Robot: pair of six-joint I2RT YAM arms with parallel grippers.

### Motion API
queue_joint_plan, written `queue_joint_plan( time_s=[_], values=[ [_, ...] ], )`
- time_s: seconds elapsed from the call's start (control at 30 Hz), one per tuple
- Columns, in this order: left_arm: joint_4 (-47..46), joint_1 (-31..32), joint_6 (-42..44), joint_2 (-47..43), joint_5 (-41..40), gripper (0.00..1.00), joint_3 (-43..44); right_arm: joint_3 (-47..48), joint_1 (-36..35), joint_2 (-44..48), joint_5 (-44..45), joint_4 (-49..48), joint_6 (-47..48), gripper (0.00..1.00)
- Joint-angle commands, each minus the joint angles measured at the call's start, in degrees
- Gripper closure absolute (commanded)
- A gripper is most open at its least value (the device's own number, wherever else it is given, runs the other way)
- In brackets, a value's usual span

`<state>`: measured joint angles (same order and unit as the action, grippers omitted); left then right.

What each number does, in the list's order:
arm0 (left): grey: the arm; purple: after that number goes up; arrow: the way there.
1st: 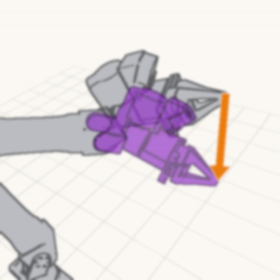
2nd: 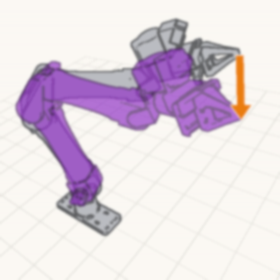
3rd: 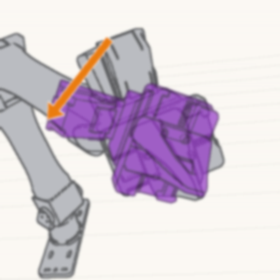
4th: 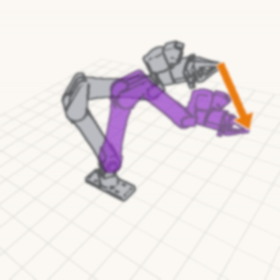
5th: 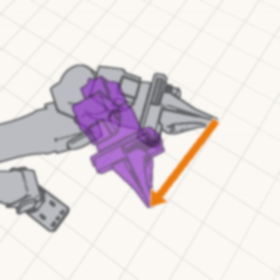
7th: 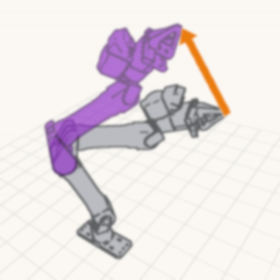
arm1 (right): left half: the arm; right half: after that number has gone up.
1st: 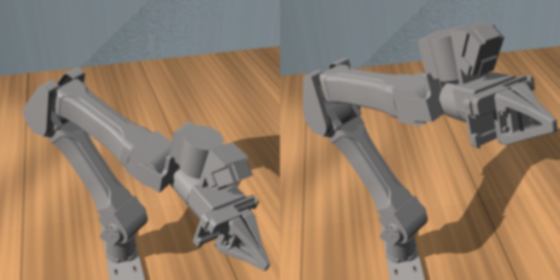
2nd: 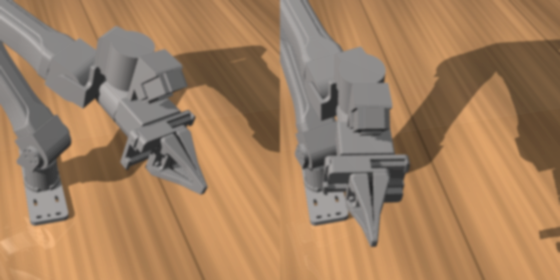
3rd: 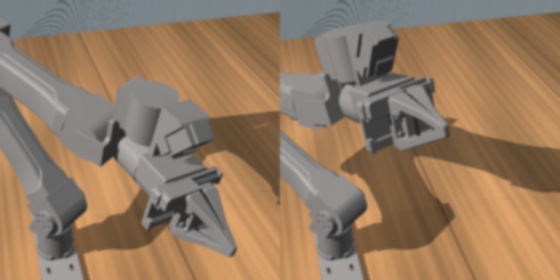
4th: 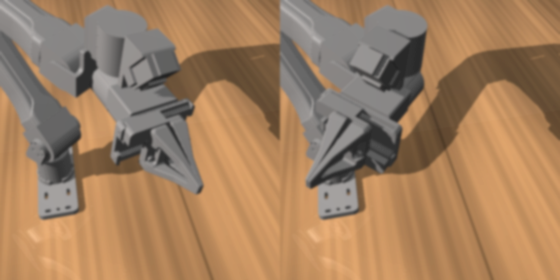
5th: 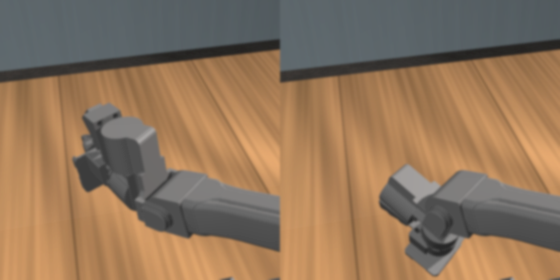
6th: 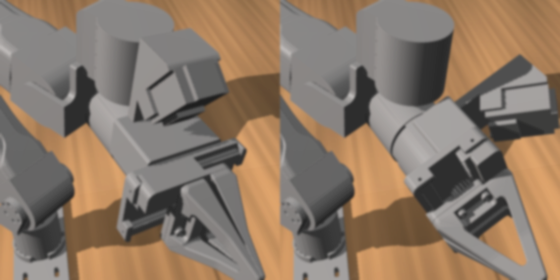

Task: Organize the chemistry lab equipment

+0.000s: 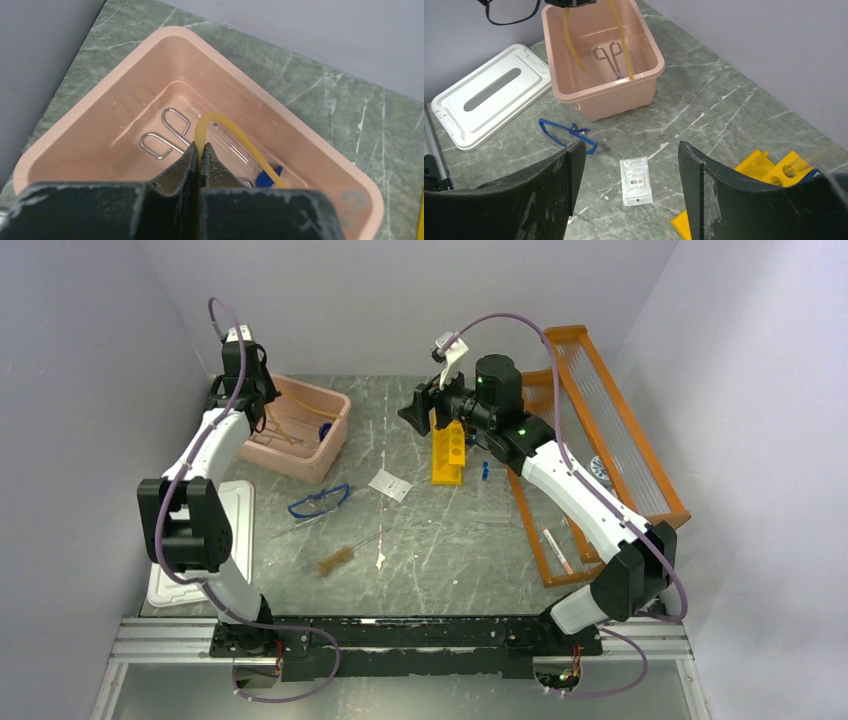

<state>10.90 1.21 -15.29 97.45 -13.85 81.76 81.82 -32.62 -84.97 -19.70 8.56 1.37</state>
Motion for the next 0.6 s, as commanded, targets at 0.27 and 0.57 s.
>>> queue_joint_plan(
  time_s=[0.27, 0.57],
  values=[
    [-10.1, -4.3, -1.2, 6.7, -1.2, 0.59, 0.7, -0.7, 0.3, -2.5, -0.1, -2.5, -0.8, 0.29],
    [-1.7, -4.0, 2.7, 2.4, 11.3, 0.48, 5.6, -1.0, -0.2, -5.0, 0.2, -3.0, -6.0, 0.32]
  ],
)
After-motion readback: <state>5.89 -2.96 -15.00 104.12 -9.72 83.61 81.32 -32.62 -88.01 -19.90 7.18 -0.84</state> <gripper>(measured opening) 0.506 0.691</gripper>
